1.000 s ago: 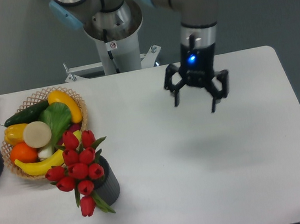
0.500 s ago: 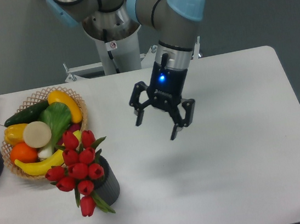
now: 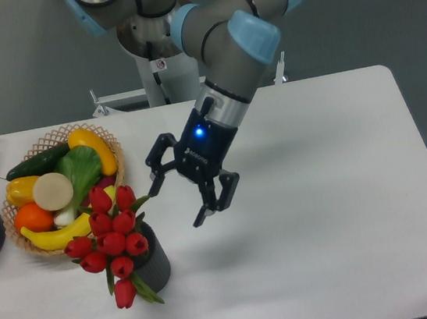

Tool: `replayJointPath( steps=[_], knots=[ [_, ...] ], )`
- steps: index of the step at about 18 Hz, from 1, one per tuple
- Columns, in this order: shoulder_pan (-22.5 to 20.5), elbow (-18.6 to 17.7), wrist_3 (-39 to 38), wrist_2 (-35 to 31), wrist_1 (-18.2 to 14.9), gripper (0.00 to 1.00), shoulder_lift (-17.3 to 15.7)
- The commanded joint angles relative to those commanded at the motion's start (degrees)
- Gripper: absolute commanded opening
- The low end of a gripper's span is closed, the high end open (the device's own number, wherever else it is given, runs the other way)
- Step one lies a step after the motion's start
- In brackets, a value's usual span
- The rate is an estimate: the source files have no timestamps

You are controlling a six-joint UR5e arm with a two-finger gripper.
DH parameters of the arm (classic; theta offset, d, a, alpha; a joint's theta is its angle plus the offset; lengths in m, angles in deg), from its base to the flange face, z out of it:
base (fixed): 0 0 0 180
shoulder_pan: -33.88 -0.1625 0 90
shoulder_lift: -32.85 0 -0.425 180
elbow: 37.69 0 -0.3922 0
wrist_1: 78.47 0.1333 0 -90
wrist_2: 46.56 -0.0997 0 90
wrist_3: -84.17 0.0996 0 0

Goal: Pick up the flowers from the vase
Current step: 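Move the open gripper toward the red tulip stems above the black vase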

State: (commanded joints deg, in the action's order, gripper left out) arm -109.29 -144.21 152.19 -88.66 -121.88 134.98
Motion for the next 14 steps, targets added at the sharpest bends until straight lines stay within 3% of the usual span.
replayJointPath(
  steps=[8,14],
  knots=[
    [1.49,1.75,-0.35,2.03,0.17,1.00,3.07],
    [2.20,6.23,-4.81,3.86,0.18,1.00,6.06]
  ],
)
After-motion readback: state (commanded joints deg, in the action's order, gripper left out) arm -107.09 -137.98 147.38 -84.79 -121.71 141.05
